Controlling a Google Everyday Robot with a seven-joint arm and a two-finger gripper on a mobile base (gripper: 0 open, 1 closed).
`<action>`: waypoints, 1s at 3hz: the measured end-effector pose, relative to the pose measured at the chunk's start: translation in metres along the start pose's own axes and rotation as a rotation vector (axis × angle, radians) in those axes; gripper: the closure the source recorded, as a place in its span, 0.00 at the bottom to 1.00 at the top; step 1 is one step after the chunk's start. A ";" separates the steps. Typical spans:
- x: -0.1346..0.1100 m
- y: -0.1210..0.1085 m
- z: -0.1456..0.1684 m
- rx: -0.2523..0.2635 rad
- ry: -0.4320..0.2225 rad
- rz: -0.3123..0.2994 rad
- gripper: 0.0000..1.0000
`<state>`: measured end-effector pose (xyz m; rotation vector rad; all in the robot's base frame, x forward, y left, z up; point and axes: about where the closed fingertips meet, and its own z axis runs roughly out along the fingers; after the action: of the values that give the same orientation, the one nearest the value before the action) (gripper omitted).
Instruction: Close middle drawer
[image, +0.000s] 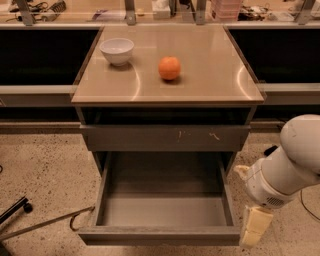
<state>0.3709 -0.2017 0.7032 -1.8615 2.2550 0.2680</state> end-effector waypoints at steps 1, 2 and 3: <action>0.023 0.008 0.057 -0.073 -0.053 0.033 0.00; 0.030 0.019 0.122 -0.167 -0.130 0.017 0.00; 0.042 0.044 0.193 -0.307 -0.199 0.041 0.00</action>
Offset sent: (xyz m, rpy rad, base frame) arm -0.0299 0.0243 -0.2124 0.2884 0.2321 0.0883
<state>0.3277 -0.1814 0.5061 -1.8291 2.2159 0.8096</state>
